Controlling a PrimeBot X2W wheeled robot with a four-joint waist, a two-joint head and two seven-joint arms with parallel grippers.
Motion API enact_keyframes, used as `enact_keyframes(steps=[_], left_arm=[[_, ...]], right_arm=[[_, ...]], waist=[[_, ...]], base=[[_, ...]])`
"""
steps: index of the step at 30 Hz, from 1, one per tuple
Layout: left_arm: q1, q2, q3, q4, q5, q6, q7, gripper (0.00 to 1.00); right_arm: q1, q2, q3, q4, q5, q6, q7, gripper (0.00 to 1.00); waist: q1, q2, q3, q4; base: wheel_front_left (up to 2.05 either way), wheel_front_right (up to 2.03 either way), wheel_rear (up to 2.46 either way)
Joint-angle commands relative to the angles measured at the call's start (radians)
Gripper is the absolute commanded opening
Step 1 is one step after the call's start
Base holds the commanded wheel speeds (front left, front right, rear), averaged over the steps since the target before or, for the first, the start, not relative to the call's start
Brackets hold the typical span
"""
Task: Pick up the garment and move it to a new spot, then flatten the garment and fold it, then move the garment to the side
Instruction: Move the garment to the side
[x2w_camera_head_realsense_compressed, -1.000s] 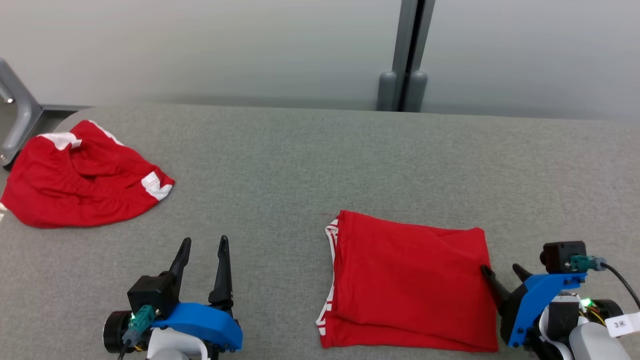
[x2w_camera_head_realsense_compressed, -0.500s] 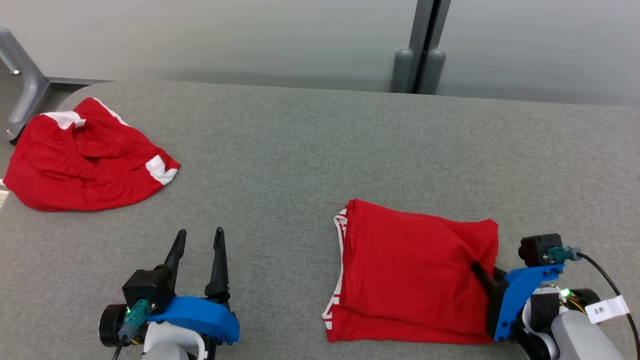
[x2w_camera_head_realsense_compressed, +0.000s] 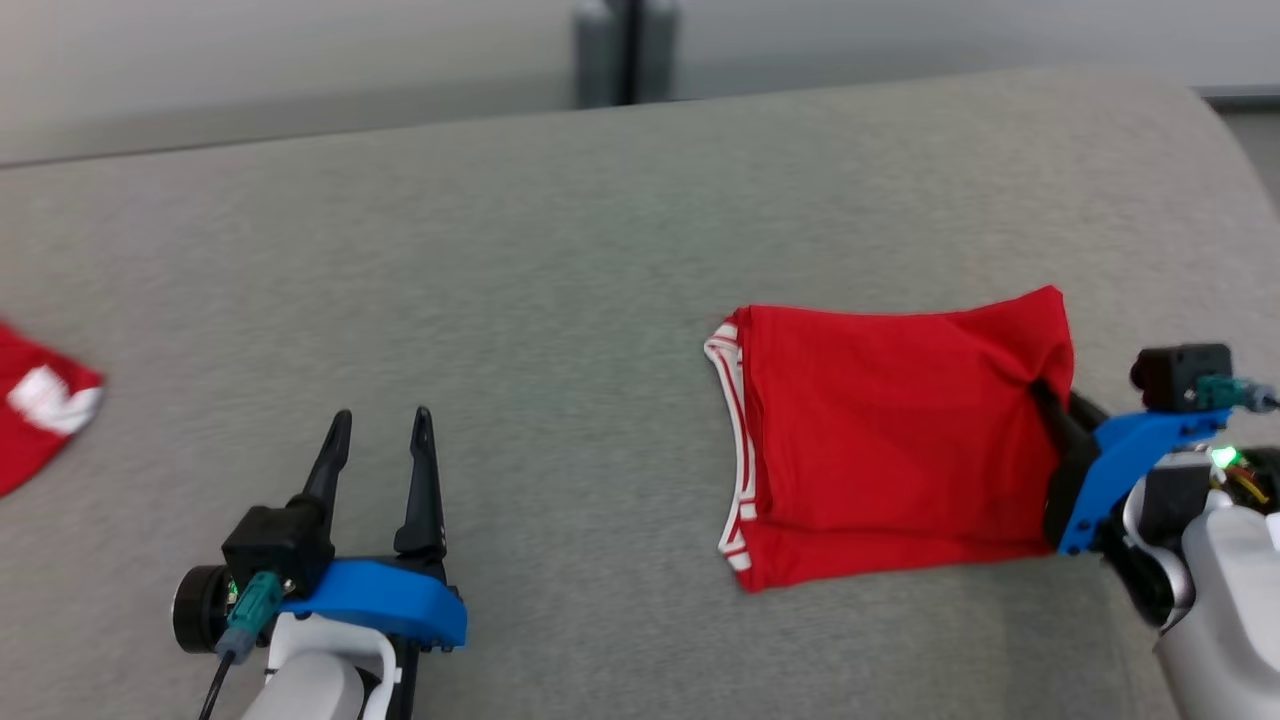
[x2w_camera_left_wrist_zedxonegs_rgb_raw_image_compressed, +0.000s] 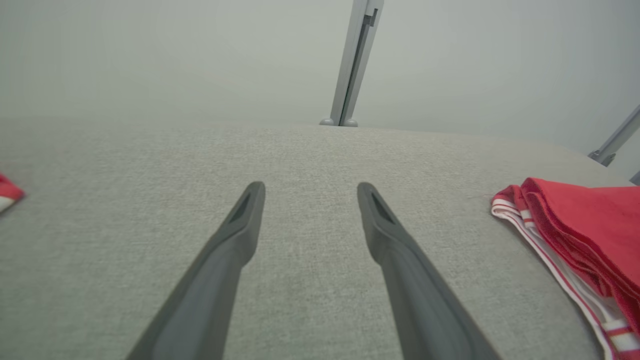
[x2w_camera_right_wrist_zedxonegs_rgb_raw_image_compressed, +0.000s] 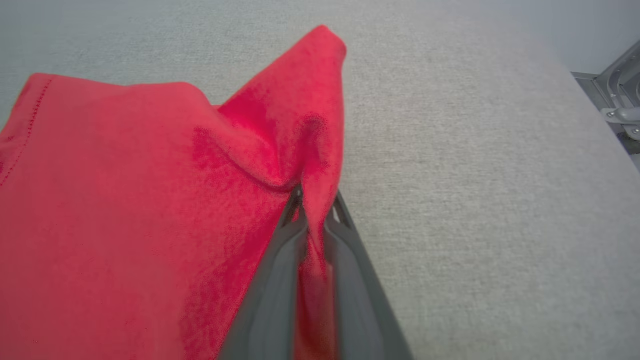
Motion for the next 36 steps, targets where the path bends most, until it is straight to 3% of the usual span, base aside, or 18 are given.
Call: enact_keyframes(steps=[1, 7, 14, 22, 27, 33, 36], left_arm=[[-0.025, 0.009, 0.002, -0.016, 0.010, 0.003, 0.003, 1.00], [-0.075, 0.025, -0.011, -0.055, 0.035, 0.006, 0.030, 1.00], [-0.108, 0.032, -0.028, -0.079, 0.049, 0.012, 0.054, 1.00], [-0.105, 0.040, -0.026, -0.086, 0.045, 0.018, 0.055, 1.00], [-0.107, 0.042, -0.023, -0.094, 0.045, 0.023, 0.051, 1.00], [-0.100, 0.041, -0.029, -0.098, 0.045, 0.026, 0.046, 1.00], [-0.102, 0.040, -0.030, -0.100, 0.045, 0.027, 0.045, 1.00]], right_arm=[[-0.037, -0.017, -0.011, -0.011, -0.004, 0.000, -0.012, 0.00], [-0.096, -0.009, -0.061, -0.028, -0.012, 0.000, -0.045, 0.00], [-0.133, -0.006, -0.078, -0.019, -0.019, 0.000, -0.079, 0.00], [-0.223, -0.027, -0.067, 0.026, -0.060, 0.000, -0.104, 0.00], [-0.309, -0.113, -0.078, 0.086, -0.110, 0.000, -0.079, 0.00], [-0.369, -0.234, -0.171, 0.168, -0.172, 0.000, -0.062, 0.00], [-0.375, -0.257, -0.218, 0.201, -0.205, 0.000, -0.064, 0.00]], waist=[[-0.0002, -0.0002, 0.008, -0.072], [-0.0002, -0.0002, 0.065, -0.186], [-0.0002, -0.0002, 0.096, -0.211], [-0.0002, -0.0002, 0.110, -0.147], [-0.0002, -0.0002, 0.126, -0.087], [-0.0002, -0.0002, 0.149, -0.022], [-0.0002, -0.0002, 0.159, -0.002]], base=[[0.00, 0.00, 0.00], [0.00, 0.00, 0.00], [0.00, 0.00, 0.00], [0.00, 0.00, 0.00], [0.00, 0.00, 0.00], [0.00, 0.00, 0.00], [0.00, 0.00, 0.00]])
